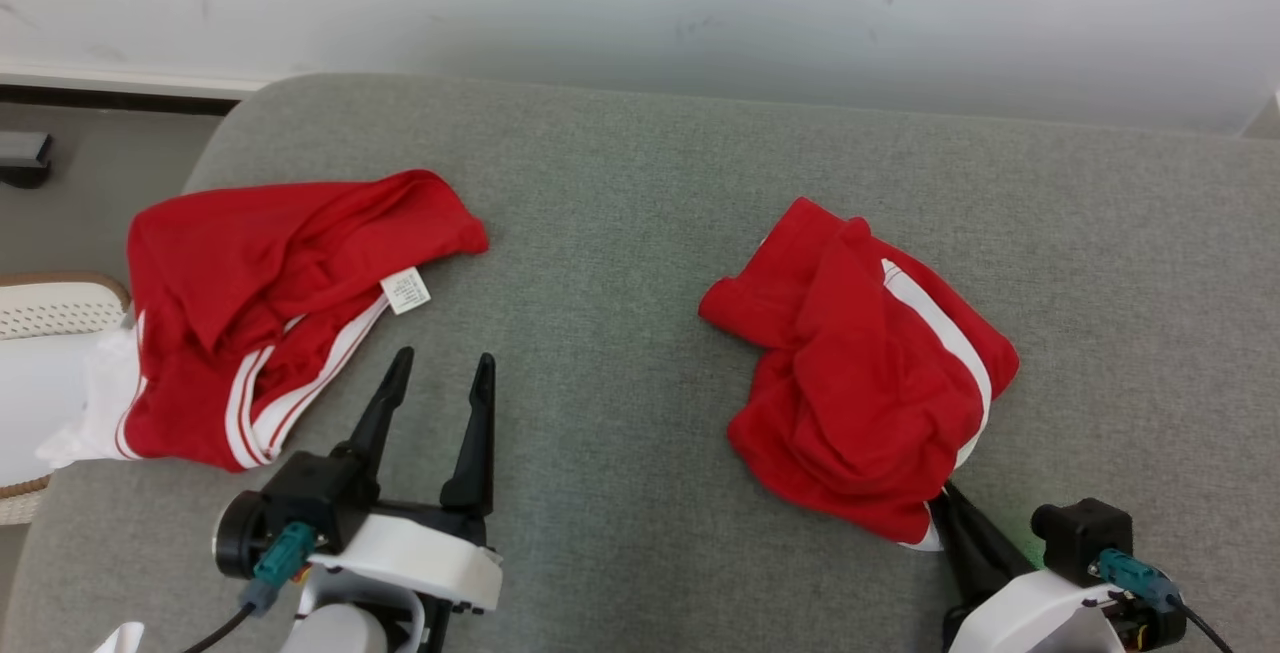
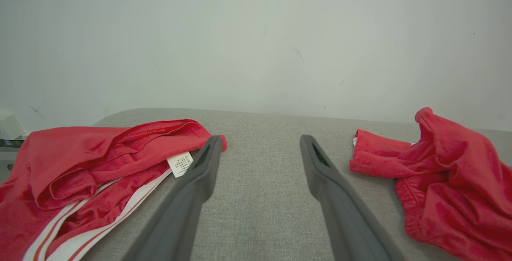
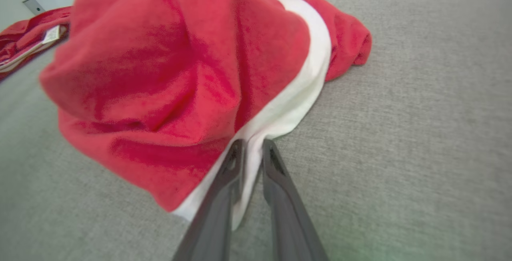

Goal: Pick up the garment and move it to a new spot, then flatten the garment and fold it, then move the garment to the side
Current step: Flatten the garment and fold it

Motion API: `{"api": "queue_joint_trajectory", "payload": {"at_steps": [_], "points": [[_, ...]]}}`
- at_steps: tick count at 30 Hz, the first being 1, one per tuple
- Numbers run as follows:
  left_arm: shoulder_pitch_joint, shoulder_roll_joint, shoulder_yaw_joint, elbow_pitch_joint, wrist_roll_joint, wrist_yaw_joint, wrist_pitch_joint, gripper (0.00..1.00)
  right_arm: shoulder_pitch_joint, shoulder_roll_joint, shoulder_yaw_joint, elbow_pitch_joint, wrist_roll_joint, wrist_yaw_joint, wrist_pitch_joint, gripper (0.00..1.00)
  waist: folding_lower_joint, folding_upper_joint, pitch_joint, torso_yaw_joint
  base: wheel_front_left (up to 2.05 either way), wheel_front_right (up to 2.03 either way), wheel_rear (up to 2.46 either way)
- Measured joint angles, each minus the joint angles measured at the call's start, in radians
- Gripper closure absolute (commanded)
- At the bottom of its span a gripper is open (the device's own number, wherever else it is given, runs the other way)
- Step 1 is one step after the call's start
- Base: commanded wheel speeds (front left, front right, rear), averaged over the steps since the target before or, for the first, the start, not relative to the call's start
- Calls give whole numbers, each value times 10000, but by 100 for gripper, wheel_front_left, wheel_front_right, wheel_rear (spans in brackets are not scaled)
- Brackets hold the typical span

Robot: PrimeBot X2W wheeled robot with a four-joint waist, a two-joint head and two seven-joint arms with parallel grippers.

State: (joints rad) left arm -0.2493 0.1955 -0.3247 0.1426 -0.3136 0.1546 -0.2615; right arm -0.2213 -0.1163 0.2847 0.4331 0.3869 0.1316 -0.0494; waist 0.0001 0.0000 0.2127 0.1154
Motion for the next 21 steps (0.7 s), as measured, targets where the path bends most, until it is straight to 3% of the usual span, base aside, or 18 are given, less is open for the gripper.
{"api": "queue_joint_trajectory", "payload": {"at_steps": [9, 21], "points": [[19, -21, 167, 2, 61, -12, -19, 0, 399, -263, 920, -1684, 688, 0, -127, 100, 0, 0, -167, -326, 0, 0, 0], [128, -86, 309, -117, 244, -59, -27, 0, 540, -510, 2230, -5699, 1009, 0, -50, 100, 0, 0, -386, -780, 0, 0, 0]]}}
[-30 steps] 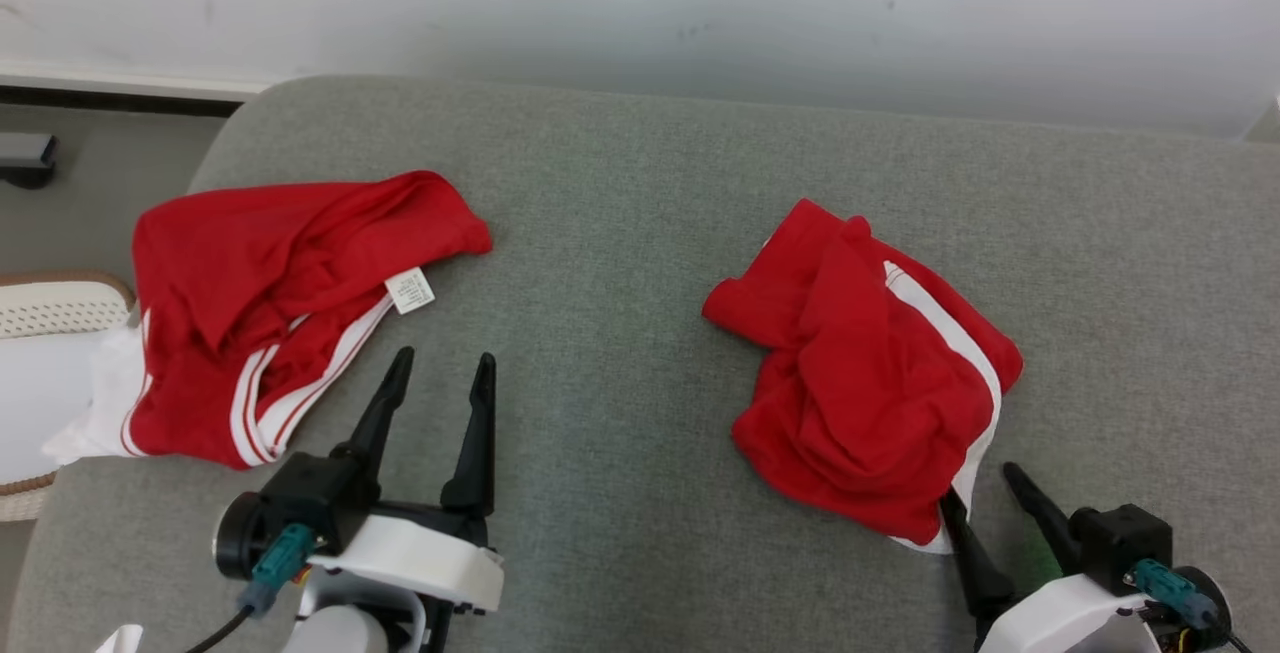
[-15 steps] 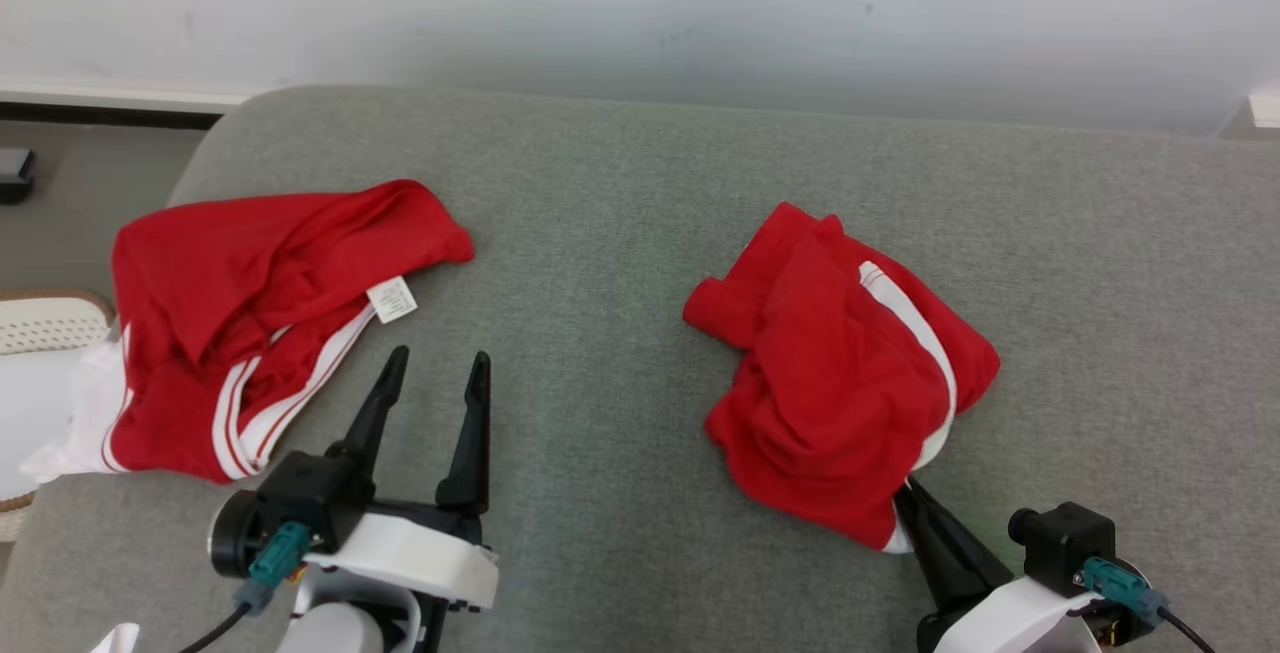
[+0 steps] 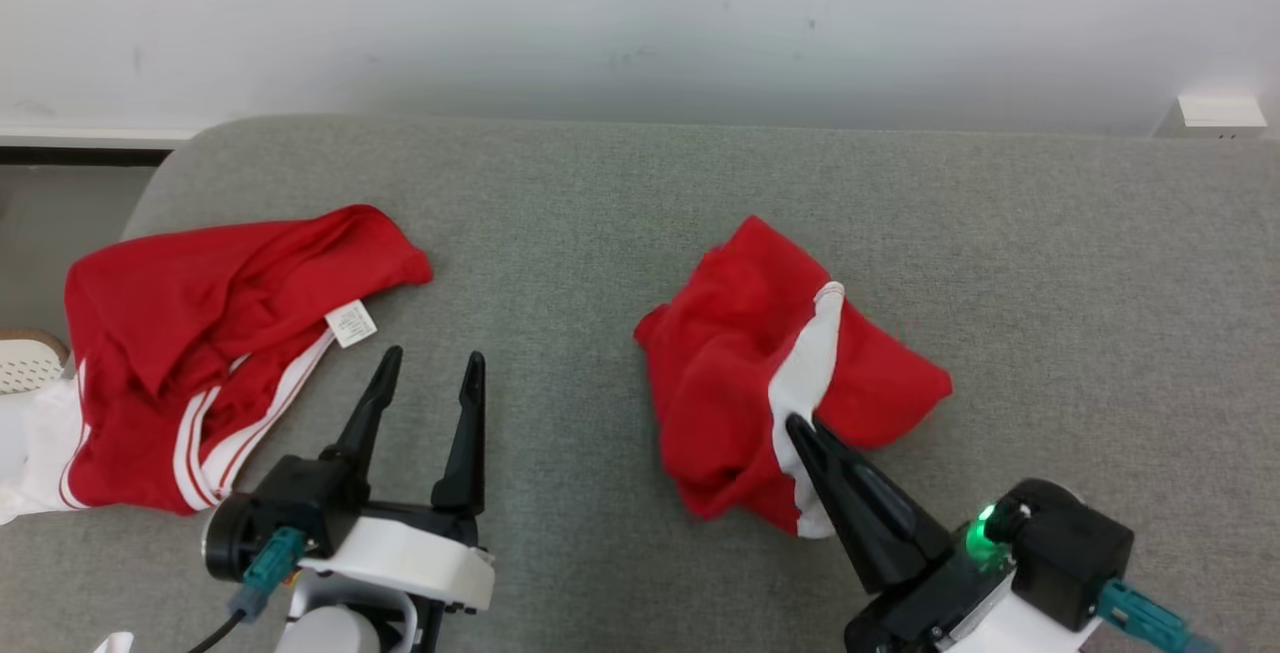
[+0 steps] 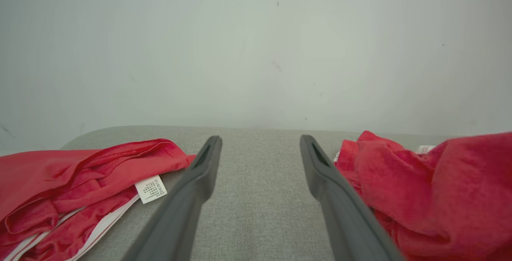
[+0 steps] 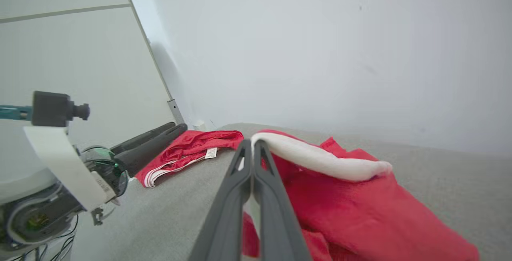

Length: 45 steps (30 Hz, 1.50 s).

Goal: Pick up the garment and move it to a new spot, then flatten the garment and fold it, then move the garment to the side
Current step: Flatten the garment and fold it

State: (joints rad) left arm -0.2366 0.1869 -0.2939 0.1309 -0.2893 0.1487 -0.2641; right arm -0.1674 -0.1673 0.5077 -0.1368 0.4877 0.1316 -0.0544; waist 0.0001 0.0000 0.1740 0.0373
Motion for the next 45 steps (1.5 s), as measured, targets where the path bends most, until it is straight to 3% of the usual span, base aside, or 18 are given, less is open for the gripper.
{"api": "queue_joint_trajectory", "payload": {"at_steps": [5, 8, 16, 25, 26, 27, 34, 40, 45], "points": [[12, -13, 29, -6, 40, -69, 0, 0, -462, -61, -59, -1172, 15, 0, -226, 100, -1, 0, -19, -43, 0, 0, 0], [11, -63, 10, 4, 100, -79, 0, 0, -589, -61, -587, -1099, -29, 0, -234, 100, -1, 0, -10, -9, 0, 0, 0], [-236, -439, -366, 153, 192, -355, 0, 0, -1054, 86, -1668, 999, 69, 0, -435, 100, 0, 0, 354, 319, 0, 0, 0], [-654, -765, -566, 345, 337, -575, 0, 0, -1616, 107, -1605, 3661, 460, 0, -1164, 100, 0, 0, 944, 822, 0, 0, 0], [-654, -775, -552, 359, 353, -602, 0, 0, -1635, 107, -1547, 3789, 539, 0, -1292, 54, 0, 0, 965, 851, 0, 0, 0], [-652, -784, -529, 378, 380, -604, 0, 0, -1648, 100, -1517, 3900, 579, 0, -1429, 0, 0, 0, 966, 859, 0, 0, 0], [-442, -729, -163, 357, 433, -581, 0, 0, -1557, -247, -1758, 3753, 458, 0, -1944, 0, -1, 0, 694, 647, 0, 0, 0], [-49, -541, 192, 81, 642, -362, 0, 0, -842, -564, -3471, 3241, -640, 0, -2017, 0, -1, 0, 303, 359, 0, 0, 0], [407, -405, 380, -92, 706, -245, 0, 0, 55, -495, -4472, 2656, -1066, 0, -1438, 0, -1, 0, -90, 146, 0, 0, 0]]}}
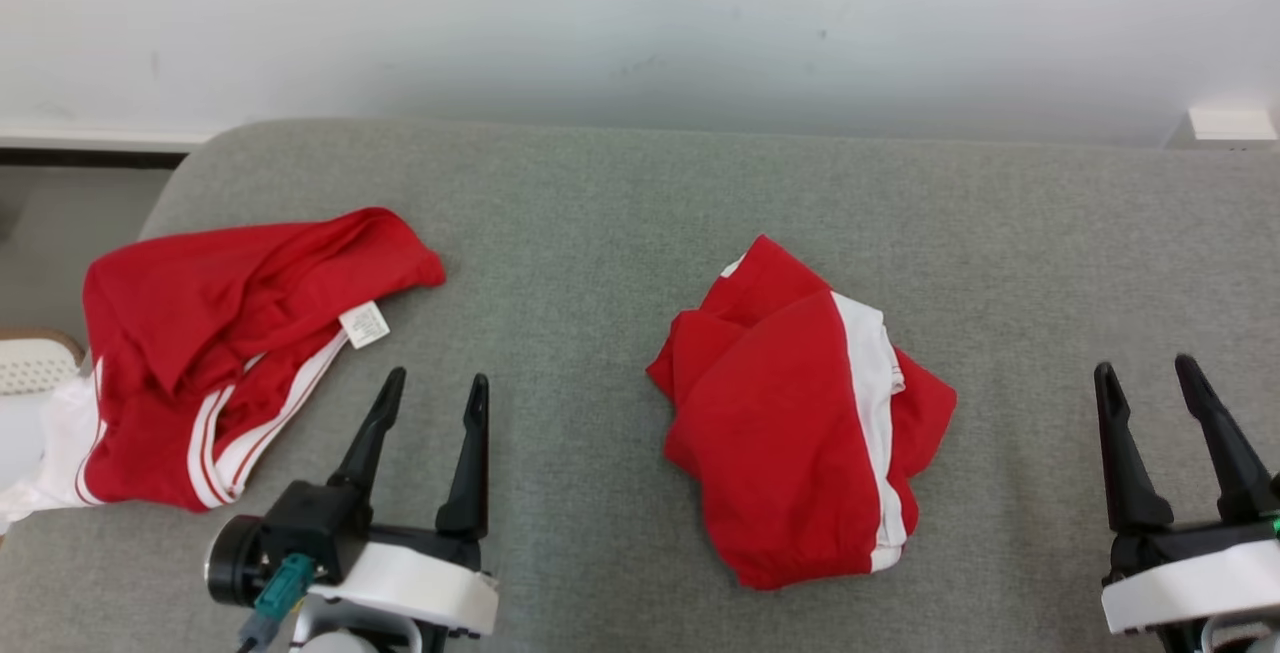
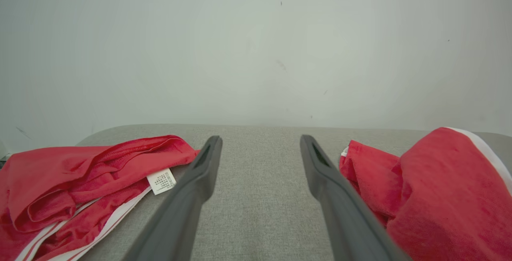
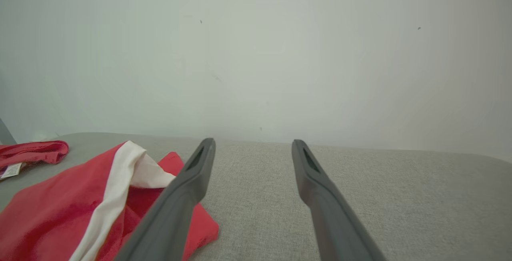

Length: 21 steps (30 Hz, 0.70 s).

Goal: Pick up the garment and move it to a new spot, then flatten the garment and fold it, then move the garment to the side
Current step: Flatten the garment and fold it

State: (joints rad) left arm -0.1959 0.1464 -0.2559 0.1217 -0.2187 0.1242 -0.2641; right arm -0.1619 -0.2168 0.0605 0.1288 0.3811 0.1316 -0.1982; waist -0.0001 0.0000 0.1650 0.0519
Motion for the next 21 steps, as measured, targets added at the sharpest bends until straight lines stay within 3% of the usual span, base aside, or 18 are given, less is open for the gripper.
{"api": "queue_joint_trajectory", "payload": {"at_steps": [7, 21], "points": [[452, 184, 105, -128, 0, 104, 0, 0, 919, 393, -238, -871, -113, 0, 790, 0, 0, 0, -360, -251, 0, 0, 0], [511, 240, -29, -332, -6, 255, 77, 0, 1061, 639, -297, -1271, -157, 0, 1091, 0, 0, 0, -321, -252, 0, 0, 0]]}}
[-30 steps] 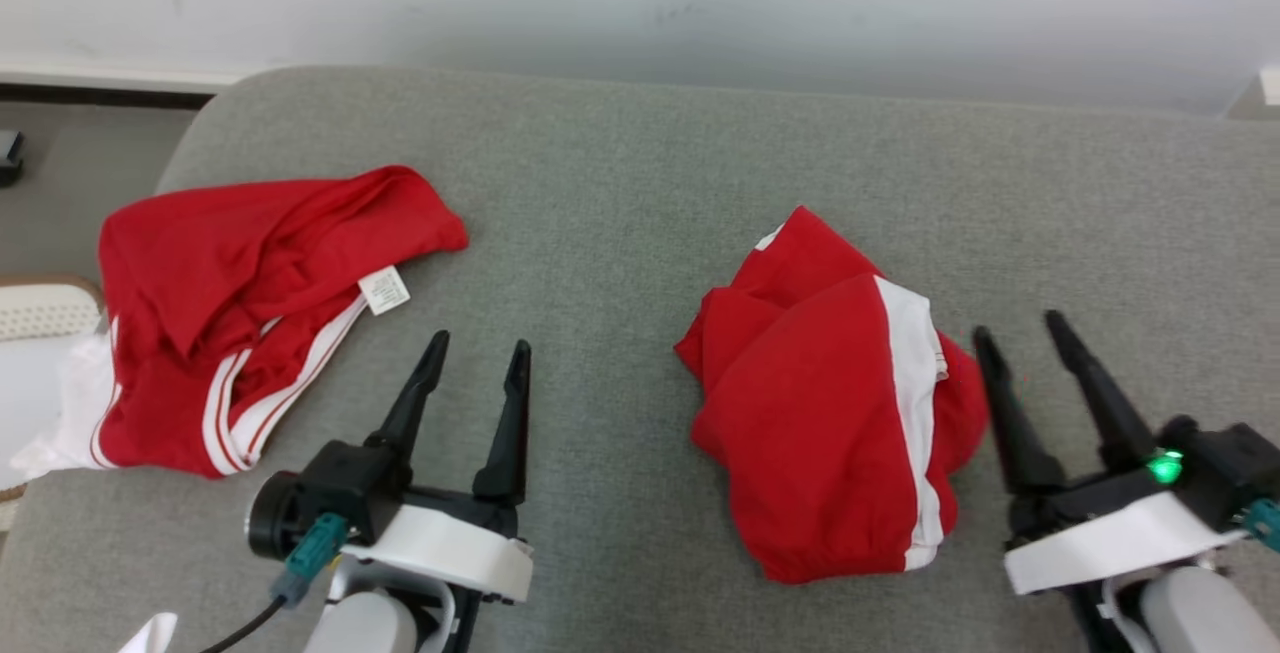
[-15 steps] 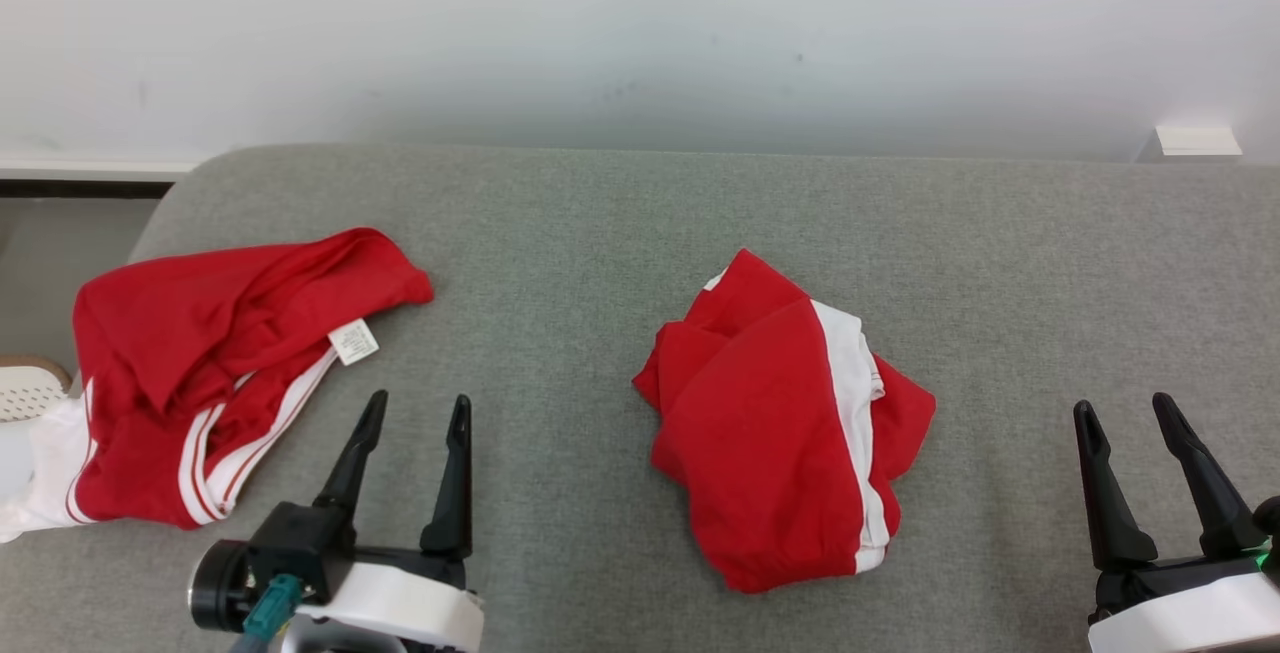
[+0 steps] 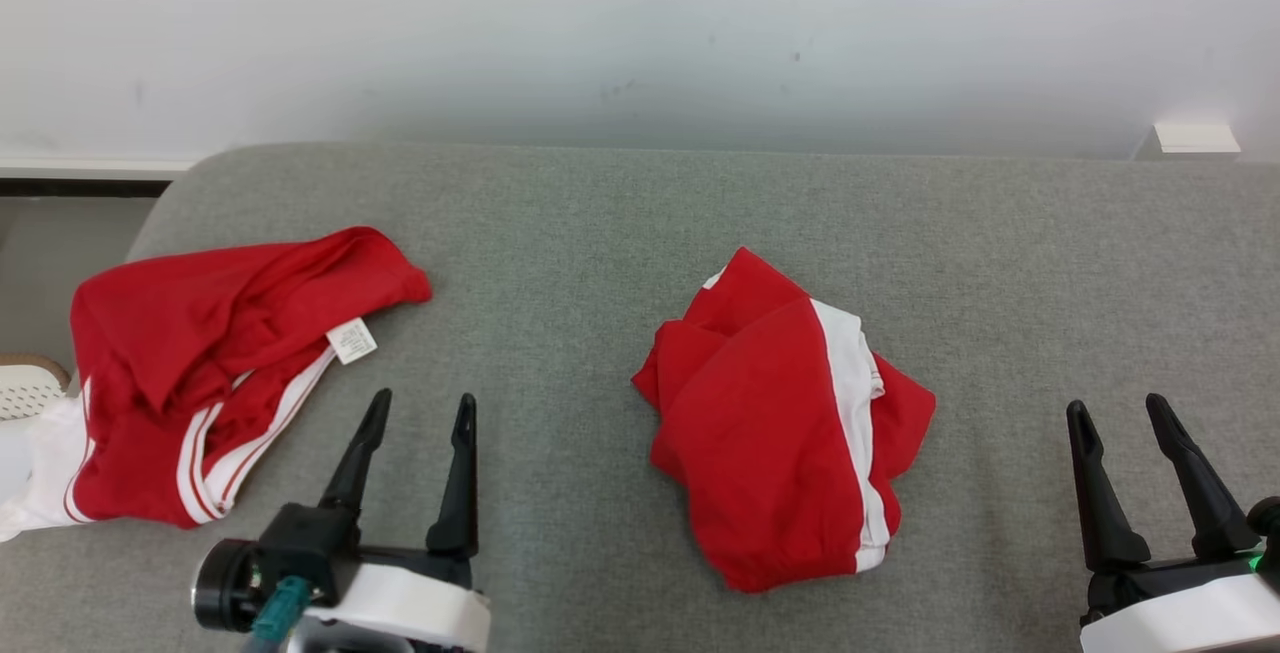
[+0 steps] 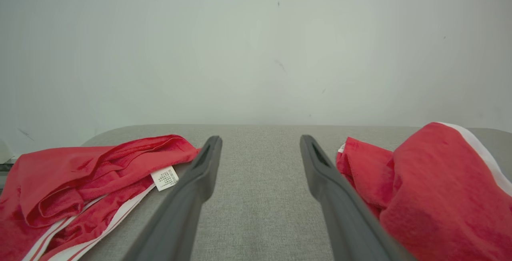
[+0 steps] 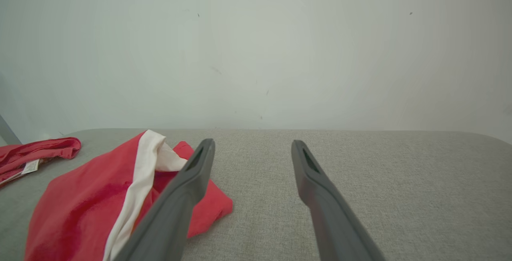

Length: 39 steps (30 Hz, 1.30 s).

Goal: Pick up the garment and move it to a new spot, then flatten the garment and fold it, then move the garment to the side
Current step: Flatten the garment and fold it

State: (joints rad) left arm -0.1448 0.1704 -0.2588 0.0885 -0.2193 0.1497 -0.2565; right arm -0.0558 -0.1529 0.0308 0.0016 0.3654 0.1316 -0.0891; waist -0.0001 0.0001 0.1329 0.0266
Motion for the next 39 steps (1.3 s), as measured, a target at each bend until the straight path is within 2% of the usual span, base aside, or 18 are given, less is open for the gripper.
{"api": "queue_joint_trajectory", "payload": {"at_steps": [4, 9, 13, 16, 21, 29, 30, 31, 39], "points": [[-366, -75, -744, -520, 504, -12, 322, 0, 14, 2, -71, -75, -31, 0, 15, 0, 0, 0, 104, 56, 0, 0, 0], [-1340, -646, -2209, -1057, 1028, -639, 895, 0, -39, 8, -173, -253, -100, 0, 86, 0, 0, 0, 460, 106, 0, 0, 0], [-1750, -982, -3369, -539, 1034, -1172, 1271, 0, -170, 35, -127, -284, -123, 0, 88, 0, 0, 0, 764, 27, 0, 0, 0], [-1966, -1127, -4092, 88, 855, -1398, 1467, 0, -304, 50, -96, -240, -117, 0, 71, 0, 1, 0, 954, -134, 0, 0, 0], [-2241, -1204, -4980, 1170, 261, -1488, 1710, 0, -466, 75, -42, -100, -58, 0, -12, 0, 1, 0, 1214, -423, 0, 0, 0], [-2915, -1216, -5733, 2508, -867, -1089, 1894, 0, -561, 92, -36, 75, -29, 0, -109, 0, 1, 0, 1402, -664, 0, 0, 0], [-2998, -1212, -5800, 2650, -986, -1080, 1902, 40, -561, 100, -44, 86, -29, 0, -136, 0, 1, 0, 1404, -671, 0, 0, 0], [-3082, -1216, -5858, 2775, -1058, -1078, 1866, 100, -562, 104, -58, 100, -29, 0, -138, 0, 1, 0, 1406, -674, 0, 0, 0], [-3498, -1214, -5975, 3519, -1164, -955, 1292, 100, -568, 142, -199, 184, -29, 0, -221, 0, 1, 0, 1307, -556, 0, 0, 0]]}}
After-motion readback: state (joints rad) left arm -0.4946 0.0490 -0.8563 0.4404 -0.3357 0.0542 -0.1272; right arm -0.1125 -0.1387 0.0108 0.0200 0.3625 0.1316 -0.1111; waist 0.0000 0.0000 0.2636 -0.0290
